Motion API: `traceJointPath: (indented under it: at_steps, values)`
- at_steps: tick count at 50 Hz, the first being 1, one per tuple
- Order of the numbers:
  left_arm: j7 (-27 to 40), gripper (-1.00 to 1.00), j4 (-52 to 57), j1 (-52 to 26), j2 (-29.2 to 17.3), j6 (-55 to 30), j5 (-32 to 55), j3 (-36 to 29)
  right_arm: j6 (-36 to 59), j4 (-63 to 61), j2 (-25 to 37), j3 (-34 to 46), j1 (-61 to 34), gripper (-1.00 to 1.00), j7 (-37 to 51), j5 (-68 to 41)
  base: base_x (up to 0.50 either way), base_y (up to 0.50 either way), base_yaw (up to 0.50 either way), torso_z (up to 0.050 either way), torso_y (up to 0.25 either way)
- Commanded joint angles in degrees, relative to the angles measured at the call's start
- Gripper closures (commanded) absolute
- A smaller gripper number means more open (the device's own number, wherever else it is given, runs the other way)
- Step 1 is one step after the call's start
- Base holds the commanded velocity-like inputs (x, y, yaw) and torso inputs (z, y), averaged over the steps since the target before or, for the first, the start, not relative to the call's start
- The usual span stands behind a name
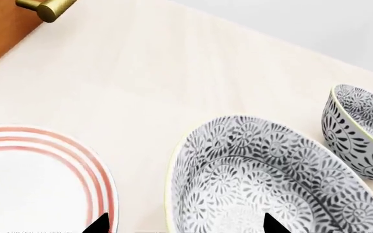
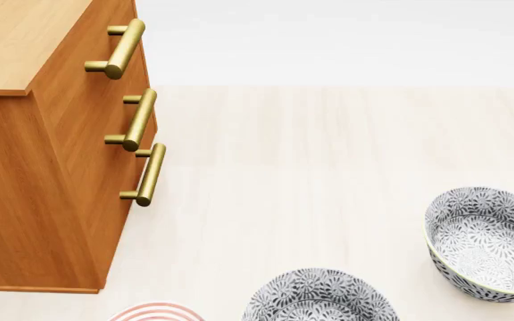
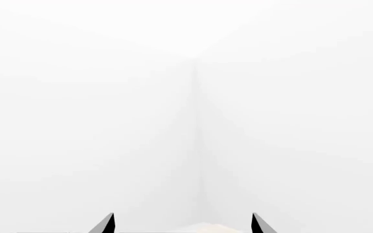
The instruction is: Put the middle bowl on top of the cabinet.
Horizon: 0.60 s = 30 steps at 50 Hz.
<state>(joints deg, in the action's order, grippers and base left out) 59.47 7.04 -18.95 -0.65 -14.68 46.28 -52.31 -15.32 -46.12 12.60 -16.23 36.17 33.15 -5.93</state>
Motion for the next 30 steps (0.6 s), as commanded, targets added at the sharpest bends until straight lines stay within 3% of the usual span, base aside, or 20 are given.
traceJointPath:
  at_steps: [1,14,30]
  values:
    - [0.78,-1.00,-3.56,-2.55,0.00,3.81,3.34,-3.24,0.13,-0.13,0.38,0.08,0.20,-1.00,-0.01,-0.20,0.00,0.00,0.00,0.000,0.000]
    - [0.60,-1.00,-4.37,-3.70,-0.48,6.85,5.77,-5.84,-0.06,0.17,0.72,-0.10,0.07,-1.00,0.12,-0.58,0.00,0.00,0.00,0.000,0.000]
    - [-4.30,-1.00,-7.76,-4.07,-0.74,11.60,10.09,-6.01,0.01,0.08,0.98,0.09,-0.02,-1.00,0.40,-0.46,0.00,0.00,0.00,0.000,0.000]
